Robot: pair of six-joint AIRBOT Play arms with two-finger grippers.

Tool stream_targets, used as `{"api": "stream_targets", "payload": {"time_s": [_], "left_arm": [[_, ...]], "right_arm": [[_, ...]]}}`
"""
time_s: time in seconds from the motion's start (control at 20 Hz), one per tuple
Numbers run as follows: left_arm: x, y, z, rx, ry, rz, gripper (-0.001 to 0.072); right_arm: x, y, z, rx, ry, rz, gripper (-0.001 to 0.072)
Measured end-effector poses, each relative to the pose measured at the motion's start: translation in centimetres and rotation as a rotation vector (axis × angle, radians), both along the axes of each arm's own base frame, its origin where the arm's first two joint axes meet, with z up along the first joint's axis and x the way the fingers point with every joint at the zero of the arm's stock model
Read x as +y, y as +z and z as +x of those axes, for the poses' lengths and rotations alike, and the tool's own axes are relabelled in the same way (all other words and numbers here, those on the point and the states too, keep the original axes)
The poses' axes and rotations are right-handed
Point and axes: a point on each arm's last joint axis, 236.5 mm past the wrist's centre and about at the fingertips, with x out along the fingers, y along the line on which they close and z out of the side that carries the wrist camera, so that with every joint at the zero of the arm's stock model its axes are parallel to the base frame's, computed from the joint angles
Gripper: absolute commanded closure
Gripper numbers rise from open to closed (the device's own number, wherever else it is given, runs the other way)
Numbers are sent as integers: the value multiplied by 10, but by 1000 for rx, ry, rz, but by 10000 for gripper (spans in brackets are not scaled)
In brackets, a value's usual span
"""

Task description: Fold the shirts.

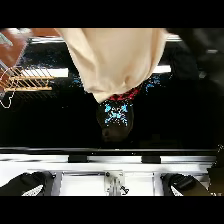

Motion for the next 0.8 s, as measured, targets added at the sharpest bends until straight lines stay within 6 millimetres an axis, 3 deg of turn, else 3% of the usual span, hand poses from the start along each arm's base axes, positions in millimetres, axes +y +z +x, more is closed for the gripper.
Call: {"api": "stream_targets", "payload": {"time_s": [0.1, 0.2, 0.25, 0.4, 0.55, 0.7, 0.8], "left_arm": [[6, -6, -6, 17, 9, 58, 662], [19, -37, 2, 109, 59, 166, 662], [30, -61, 9, 181, 98, 236, 662], [67, -142, 25, 429, 205, 434, 663], [96, -239, 26, 703, 254, 601, 662], [121, -351, 7, 996, 282, 724, 662], [136, -414, -11, 1143, 303, 764, 663]], "right_arm": [[5, 6, -23, -10, 45, -46, 643], [22, -16, -27, 58, 114, -119, 642], [35, -37, -24, 121, 158, -165, 642], [77, -134, -5, 393, 301, -332, 642], [109, -242, 12, 695, 426, -451, 642], [135, -331, 16, 931, 524, -509, 642], [154, -381, 9, 1046, 581, -547, 642]]}}
